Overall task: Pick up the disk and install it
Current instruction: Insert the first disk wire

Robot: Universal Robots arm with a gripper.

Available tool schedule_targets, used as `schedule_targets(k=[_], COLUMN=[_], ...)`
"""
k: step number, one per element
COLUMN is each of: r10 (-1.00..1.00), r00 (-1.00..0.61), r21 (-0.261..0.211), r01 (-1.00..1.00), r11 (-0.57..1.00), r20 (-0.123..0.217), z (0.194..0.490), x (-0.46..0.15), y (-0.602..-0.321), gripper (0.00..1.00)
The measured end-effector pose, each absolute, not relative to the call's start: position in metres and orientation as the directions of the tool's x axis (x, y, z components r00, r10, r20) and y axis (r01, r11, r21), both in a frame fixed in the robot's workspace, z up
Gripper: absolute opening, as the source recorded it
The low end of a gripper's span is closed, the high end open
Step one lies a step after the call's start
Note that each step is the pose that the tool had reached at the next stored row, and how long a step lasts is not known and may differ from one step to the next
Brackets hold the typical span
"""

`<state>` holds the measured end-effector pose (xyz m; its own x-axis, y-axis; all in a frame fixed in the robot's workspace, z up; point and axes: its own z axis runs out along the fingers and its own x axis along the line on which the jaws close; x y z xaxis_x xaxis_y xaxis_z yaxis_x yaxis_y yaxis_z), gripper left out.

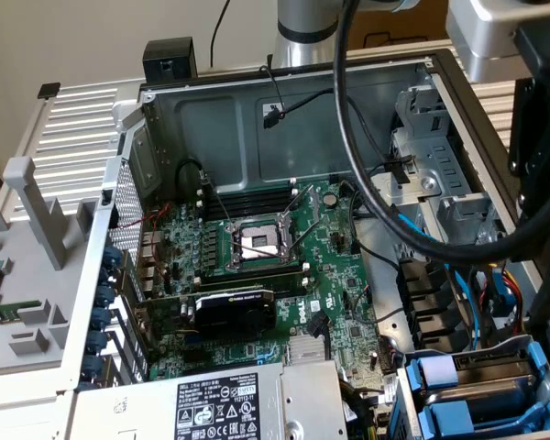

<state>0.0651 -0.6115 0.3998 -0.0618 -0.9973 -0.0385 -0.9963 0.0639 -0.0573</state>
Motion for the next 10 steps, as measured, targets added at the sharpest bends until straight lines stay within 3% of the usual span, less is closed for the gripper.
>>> schedule_targets(k=[10], r10=[-0.997], r00=[-0.063], r21=[-0.051], r01=[-0.997], r11=[0.065], r20=[-0.041], z=[0.394], x=[0.081], y=[-0.603], gripper=[0.45])
